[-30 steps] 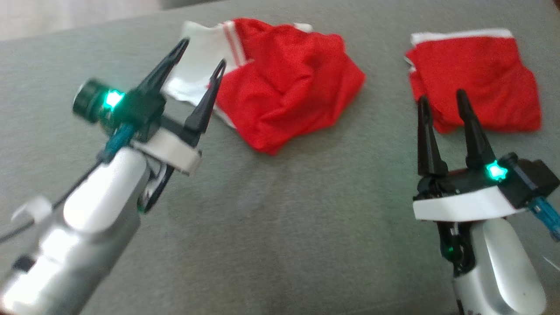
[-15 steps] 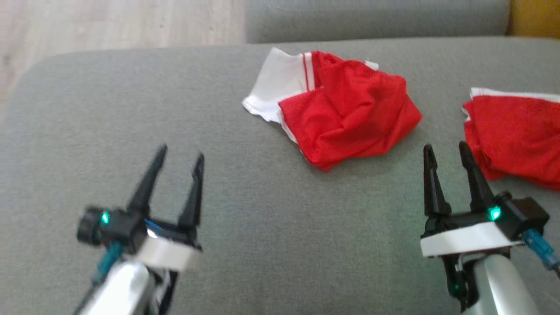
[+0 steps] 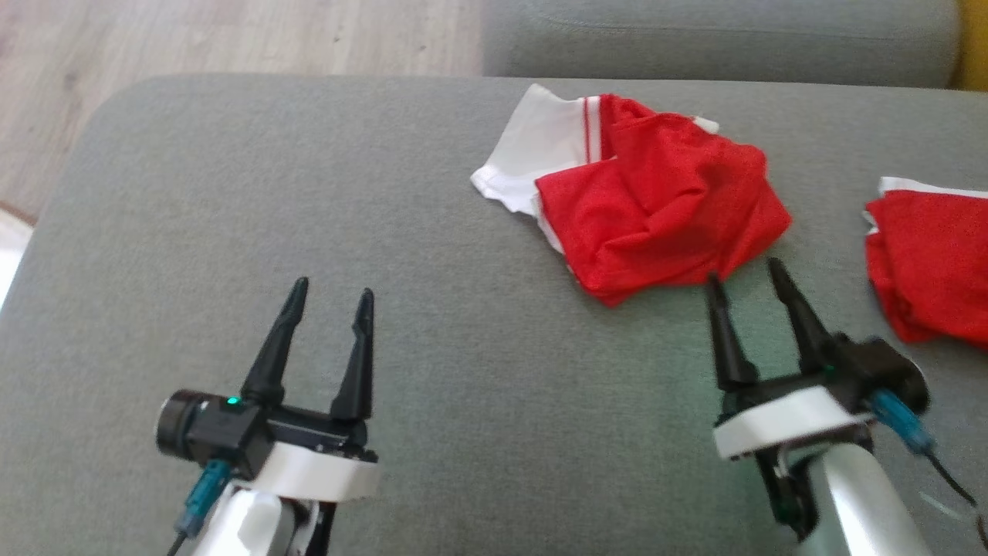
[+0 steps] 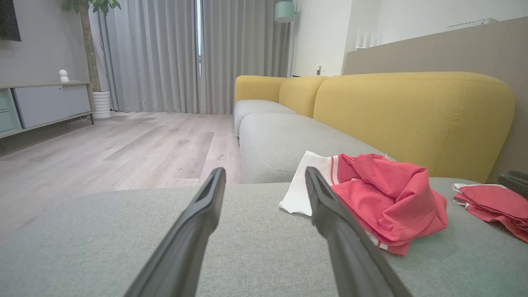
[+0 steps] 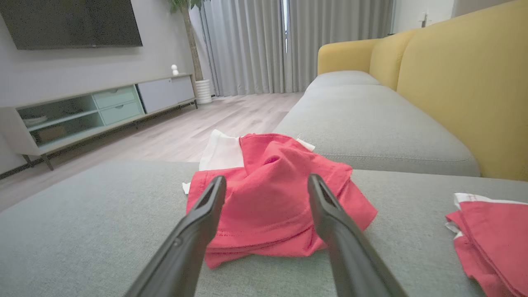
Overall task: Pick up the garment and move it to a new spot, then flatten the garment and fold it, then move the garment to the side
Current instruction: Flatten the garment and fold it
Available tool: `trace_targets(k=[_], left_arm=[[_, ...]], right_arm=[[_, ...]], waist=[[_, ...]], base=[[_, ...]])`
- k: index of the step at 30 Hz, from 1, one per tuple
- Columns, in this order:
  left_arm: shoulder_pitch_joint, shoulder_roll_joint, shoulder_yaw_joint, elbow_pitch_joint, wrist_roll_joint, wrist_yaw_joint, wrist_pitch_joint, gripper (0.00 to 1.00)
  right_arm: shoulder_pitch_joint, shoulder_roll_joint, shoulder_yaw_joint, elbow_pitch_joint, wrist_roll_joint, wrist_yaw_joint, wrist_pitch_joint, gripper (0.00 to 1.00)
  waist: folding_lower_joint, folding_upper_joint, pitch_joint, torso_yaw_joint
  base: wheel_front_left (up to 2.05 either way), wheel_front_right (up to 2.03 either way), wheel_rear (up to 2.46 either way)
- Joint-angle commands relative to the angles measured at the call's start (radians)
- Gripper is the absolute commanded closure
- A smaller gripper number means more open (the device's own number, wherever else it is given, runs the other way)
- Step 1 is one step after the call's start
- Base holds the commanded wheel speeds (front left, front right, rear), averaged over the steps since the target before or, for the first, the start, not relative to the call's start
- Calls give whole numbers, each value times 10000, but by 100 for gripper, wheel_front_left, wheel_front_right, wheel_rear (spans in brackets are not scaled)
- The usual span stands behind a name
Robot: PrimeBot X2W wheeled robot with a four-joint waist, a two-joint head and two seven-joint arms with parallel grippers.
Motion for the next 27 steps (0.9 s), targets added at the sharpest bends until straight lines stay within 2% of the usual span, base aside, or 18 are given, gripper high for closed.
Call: trace_targets(k=[1,5,9,13,19,20,21,27], left_arm=[[-382,-39,464,-239,111,-86,-91,0],[-447,-566,557,59,404,-569,-91,0],[-609,-940,624,362,614,-951,-91,0],[-755,-1246,604,564,718,-1220,-91,0],[-813,-1491,701,658,775,-1425,-91,0],[-799,-1514,728,671,780,-1446,-91,0],[-786,-1532,756,682,789,-1464,-91,0],[-684,-1587,1051,723,917,-1535,-91,0]], right_arm=[[-612,-16,404,-221,-189,-7,142,0],[-1559,-16,1341,320,-1061,-7,1068,0],[-2594,-77,1819,1475,-1838,-7,2017,0],[-3698,-325,1589,3046,-2537,-7,2875,0],[-4862,-398,1097,5039,-3448,-7,3497,0],[-4985,-364,1059,5320,-3461,-7,3485,19],[-5109,-336,1027,5544,-3487,-7,3414,100],[-5444,-92,1326,5913,-3221,-7,2074,100]], waist=[[0,-1,117,183],[0,-1,406,764],[0,-1,638,1330],[0,-1,883,1945],[0,-1,1093,2517],[0,-1,1093,2552],[0,-1,1090,2571],[0,-1,890,2116]], base=[[0,0,0],[0,0,0],[0,0,0],[0,0,0],[0,0,0],[0,0,0],[0,0,0],[0,0,0]])
